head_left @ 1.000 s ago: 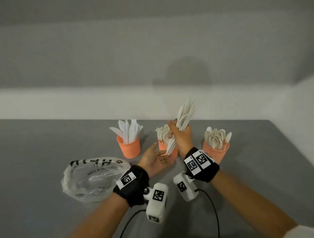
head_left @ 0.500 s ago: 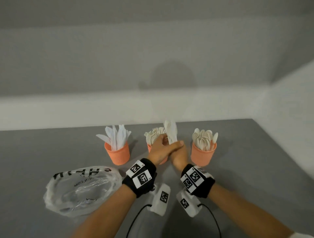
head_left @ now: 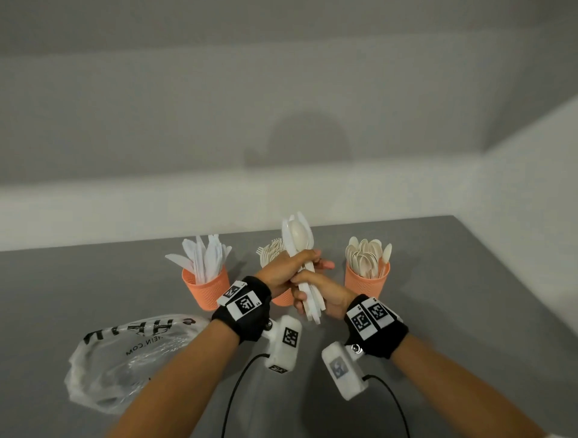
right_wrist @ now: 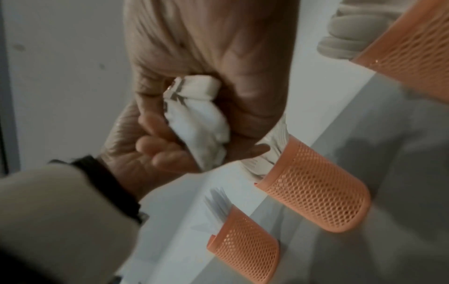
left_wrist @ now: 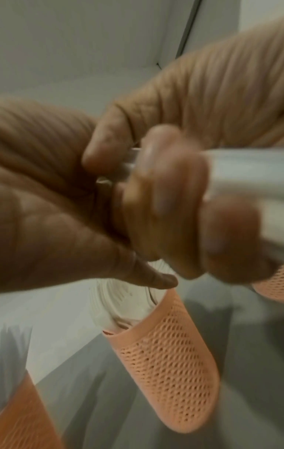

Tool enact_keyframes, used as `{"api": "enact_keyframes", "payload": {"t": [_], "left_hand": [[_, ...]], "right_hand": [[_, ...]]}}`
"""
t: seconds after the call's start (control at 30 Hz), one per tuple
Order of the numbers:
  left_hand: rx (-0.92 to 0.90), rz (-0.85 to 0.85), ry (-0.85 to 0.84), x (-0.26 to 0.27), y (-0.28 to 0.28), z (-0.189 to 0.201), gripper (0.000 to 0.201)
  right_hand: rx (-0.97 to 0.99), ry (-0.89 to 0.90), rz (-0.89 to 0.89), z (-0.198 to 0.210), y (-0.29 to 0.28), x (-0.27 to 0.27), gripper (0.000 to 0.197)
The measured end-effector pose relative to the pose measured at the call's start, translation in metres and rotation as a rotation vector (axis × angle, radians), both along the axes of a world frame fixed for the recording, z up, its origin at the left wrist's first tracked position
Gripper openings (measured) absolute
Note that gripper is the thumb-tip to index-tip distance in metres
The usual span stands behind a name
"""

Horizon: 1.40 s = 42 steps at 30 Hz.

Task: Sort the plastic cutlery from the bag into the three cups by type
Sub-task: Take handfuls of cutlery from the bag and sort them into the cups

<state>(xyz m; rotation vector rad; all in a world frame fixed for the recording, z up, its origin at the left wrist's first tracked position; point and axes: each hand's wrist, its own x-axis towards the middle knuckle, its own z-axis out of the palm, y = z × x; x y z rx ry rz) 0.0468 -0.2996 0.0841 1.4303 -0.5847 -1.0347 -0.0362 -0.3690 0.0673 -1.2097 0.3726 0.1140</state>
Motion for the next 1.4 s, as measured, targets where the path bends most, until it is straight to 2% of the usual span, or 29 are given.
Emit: {"api": "enact_keyframes", "payload": {"t": [0.07,0.13,0.2,0.27,0.47,0.57,0.63,0.73,0.8,0.9,0.97,1.03,1.07,1.13,1.2,1.27,1.33,1.4], "left_hand": [[0.042,-0.021,-0.056,0.002,0.000,0.000,0.026],[0.102,0.024,-0.170,0.004,0.000,-0.003,0.036],[0.117,0.189,-0.248,0.003,0.000,-0.008,0.028],[0.081,0.336,-0.271,0.000,-0.001,-0.013,0.019],[0.053,0.405,-0.246,-0.006,-0.005,-0.020,0.022],[0.071,0.416,-0.220,-0.005,-0.007,-0.019,0.024],[0.062,0.453,-0.207,-0.003,-0.005,-0.016,0.018],[-0.072,0.592,-0.138,0.003,0.001,-0.009,0.010],[-0.141,0.620,-0.134,0.009,0.004,-0.005,0.010],[-0.067,0.444,-0.203,0.013,0.008,-0.005,0.011],[-0.011,0.260,-0.186,0.009,0.008,-0.008,0.031],[-0.008,0.155,-0.097,0.004,0.007,-0.010,0.050],[-0.035,0.138,-0.059,0.002,0.007,-0.010,0.047],[-0.084,0.184,-0.038,-0.003,0.006,-0.011,0.022],[-0.045,0.315,-0.120,-0.006,0.003,-0.010,0.011],[0.009,0.436,-0.236,-0.006,-0.002,-0.010,0.012],[0.021,0.464,-0.303,-0.006,-0.008,-0.010,0.012],[0.016,0.406,-0.342,-0.006,-0.009,-0.005,0.021]], "right_hand": [[-0.038,-0.001,-0.078,-0.005,0.004,0.002,0.021],[-0.107,-0.032,-0.236,-0.012,0.003,0.004,0.025],[-0.160,-0.040,-0.396,-0.018,-0.002,0.005,0.032],[-0.206,-0.039,-0.461,-0.022,-0.006,0.004,0.035],[-0.254,-0.075,-0.382,-0.032,-0.010,0.002,0.026],[-0.227,-0.099,-0.358,-0.035,-0.012,0.000,0.029],[-0.227,-0.091,-0.344,-0.035,-0.013,-0.003,0.033],[-0.168,-0.039,-0.314,-0.038,-0.019,-0.005,0.037],[-0.068,-0.013,-0.272,-0.039,-0.022,-0.007,0.038],[0.099,-0.020,-0.148,-0.034,-0.021,-0.008,0.043],[0.161,-0.042,-0.027,-0.030,-0.016,-0.007,0.050],[0.166,-0.057,0.121,-0.025,-0.010,-0.005,0.052],[0.156,-0.047,0.186,-0.023,-0.008,-0.004,0.049],[0.111,0.005,0.266,-0.020,-0.004,-0.004,0.040],[-0.011,0.053,0.234,-0.018,0.000,-0.004,0.035],[-0.148,0.035,0.073,-0.018,0.005,-0.001,0.029],[-0.221,-0.018,-0.082,-0.021,0.009,0.001,0.025],[-0.217,-0.051,-0.187,-0.025,0.010,0.003,0.031]]}}
